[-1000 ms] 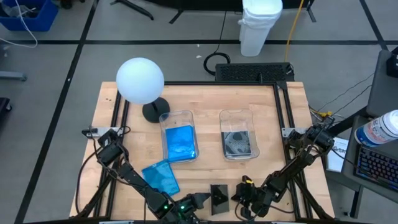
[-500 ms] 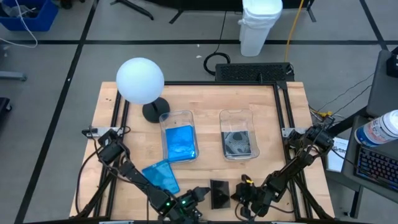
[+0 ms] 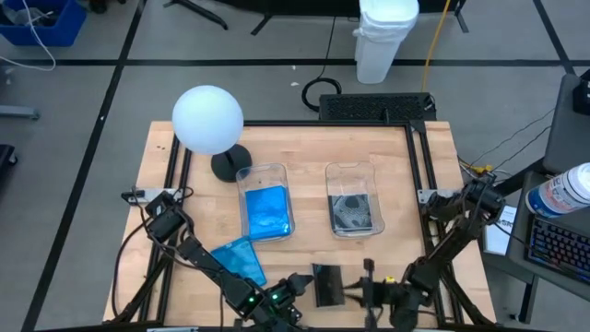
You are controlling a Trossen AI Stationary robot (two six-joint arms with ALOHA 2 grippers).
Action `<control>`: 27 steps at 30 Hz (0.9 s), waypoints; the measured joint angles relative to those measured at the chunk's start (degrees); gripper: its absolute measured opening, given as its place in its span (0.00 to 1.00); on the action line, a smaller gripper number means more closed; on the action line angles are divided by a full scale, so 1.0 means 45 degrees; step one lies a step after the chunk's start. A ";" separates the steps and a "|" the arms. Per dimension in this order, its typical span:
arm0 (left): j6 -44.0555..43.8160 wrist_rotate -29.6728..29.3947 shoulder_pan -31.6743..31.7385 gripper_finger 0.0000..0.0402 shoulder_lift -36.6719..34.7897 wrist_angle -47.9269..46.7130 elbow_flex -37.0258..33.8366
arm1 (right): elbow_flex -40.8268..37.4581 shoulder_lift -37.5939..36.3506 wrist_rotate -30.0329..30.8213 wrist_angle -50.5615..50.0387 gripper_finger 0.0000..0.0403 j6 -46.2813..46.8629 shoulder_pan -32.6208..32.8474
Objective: Pick & place jewel cases by type
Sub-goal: Put the black CD case into the right transparent bin
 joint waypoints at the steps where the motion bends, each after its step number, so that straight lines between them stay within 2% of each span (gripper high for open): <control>1: -0.0072 0.0035 0.0026 0.40 0.0000 0.0000 0.0000 | 0.0338 -0.0003 -0.0214 0.0172 0.18 -0.0190 0.0072; 4: -0.0122 0.0085 0.0089 0.40 0.0000 0.0000 0.0000 | 0.1757 0.0356 -0.0457 -0.0008 0.32 -0.1336 0.0374; 6: -0.0190 0.0110 0.0160 0.40 0.0000 0.0005 0.0000 | 0.2826 0.0862 -0.0403 -0.1055 0.42 -0.2142 0.0515; 10: -0.0279 0.0192 0.0244 0.40 0.0000 0.0010 0.0000 | 0.5537 0.2281 0.0989 -0.3927 0.59 -0.2275 0.0602; 13: -0.0293 0.0178 0.0276 0.40 0.0000 0.0011 0.0000 | 0.7534 0.3632 0.1846 -0.6245 0.67 -0.1657 0.0482; 15: -0.0284 0.0178 0.0283 0.40 0.0000 0.0015 0.0000 | 0.8663 0.4603 0.1733 -0.7937 0.70 -0.0708 0.0288; 22: -0.0240 0.0333 0.0424 0.40 0.0000 0.0058 0.0005 | 1.1931 0.6587 -0.0303 -1.4292 0.68 0.4527 -0.0144; 24: -0.0289 0.0442 0.0498 0.40 0.0000 0.0058 0.0005 | 1.2500 0.6851 -0.0473 -1.5169 0.68 0.5399 -0.0114; 27: -0.0311 0.0748 0.0601 0.40 0.0000 0.0059 0.0005 | 1.2778 0.6982 -0.0182 -1.5365 0.68 0.5511 -0.0094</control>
